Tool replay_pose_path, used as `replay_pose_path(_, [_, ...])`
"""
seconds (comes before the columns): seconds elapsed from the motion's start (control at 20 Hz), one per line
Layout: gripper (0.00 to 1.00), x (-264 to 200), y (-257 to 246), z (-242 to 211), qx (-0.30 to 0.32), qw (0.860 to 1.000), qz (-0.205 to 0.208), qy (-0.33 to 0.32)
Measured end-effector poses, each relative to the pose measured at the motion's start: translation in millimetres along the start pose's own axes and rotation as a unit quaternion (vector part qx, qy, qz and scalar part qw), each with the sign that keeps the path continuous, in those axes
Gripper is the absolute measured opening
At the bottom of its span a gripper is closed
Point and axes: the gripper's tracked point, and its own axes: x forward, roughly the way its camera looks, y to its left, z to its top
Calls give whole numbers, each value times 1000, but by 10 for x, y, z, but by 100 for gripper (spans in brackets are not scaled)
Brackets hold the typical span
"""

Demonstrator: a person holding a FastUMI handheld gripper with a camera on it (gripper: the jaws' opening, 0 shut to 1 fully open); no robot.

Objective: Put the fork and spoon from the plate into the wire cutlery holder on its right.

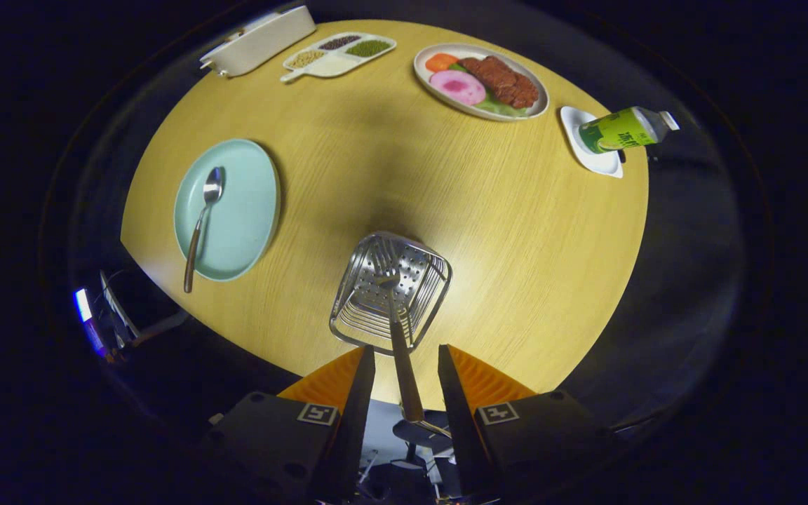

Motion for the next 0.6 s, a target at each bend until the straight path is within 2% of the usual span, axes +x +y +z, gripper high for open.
replay_pose_path(0.1, [58, -138, 49, 180, 9, 996, -12, -93])
replay_pose_path(0.2, [57, -301, 215, 345, 30, 984, -15, -178])
replay_pose_path(0.3, [57, -410, 508, 455, 53, 970, 0, -239])
replay_pose_path(0.45, [58, -414, 1080, 525, 70, 957, 42, -278])
replay_pose_path(0.6, [57, -265, 1723, 595, 91, 949, 84, -291])
